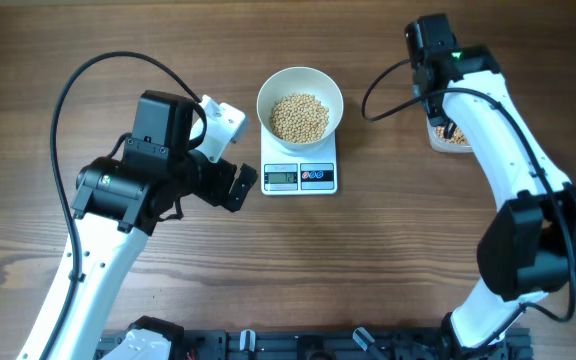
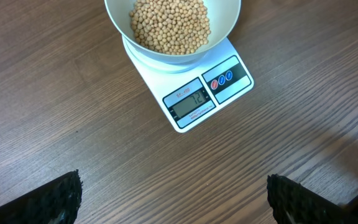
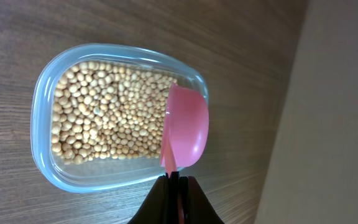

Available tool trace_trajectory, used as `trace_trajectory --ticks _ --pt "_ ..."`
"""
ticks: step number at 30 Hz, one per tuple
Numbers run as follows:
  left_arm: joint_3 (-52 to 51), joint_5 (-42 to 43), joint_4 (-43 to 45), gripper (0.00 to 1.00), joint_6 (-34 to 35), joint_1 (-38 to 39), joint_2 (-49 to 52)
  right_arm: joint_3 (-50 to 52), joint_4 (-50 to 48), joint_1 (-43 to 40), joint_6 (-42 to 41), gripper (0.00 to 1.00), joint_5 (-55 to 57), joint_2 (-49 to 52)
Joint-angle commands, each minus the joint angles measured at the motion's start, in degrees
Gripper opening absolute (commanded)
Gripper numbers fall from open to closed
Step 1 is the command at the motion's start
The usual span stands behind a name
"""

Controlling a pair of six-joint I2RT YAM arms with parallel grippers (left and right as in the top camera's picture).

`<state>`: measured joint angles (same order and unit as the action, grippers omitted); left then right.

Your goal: Scoop item into bowl and weigh 150g on scale

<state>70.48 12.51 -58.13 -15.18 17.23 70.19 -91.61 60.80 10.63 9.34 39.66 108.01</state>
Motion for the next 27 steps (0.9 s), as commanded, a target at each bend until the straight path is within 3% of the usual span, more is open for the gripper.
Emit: trace_trajectory --ticks 1,4,11,17,27 --pt "0.6 0.3 0.0 1.00 -0.9 -0.3 -0.1 -0.6 1.1 0.1 1.2 0.04 -0.7 2.9" --pt "0.6 0.3 0.0 1.00 -0.9 -0.3 -0.1 -0.6 1.7 0.1 1.2 0.04 -1.1 3.2" --pt "0.6 0.3 0.0 1.00 -0.9 -0.3 -0.1 -0.6 2.2 0.1 0.9 0.05 -18.3 3.2" --pt "0.6 0.3 0.0 1.00 -0.9 -0.3 -0.1 -0.6 2.2 -0.5 -8.3 0.04 -25.8 3.1" --pt "0.6 0.3 0.0 1.00 -0.9 -0.3 -0.1 -2.2 -1.4 -6.6 -10.9 0.04 -35.3 -2.4"
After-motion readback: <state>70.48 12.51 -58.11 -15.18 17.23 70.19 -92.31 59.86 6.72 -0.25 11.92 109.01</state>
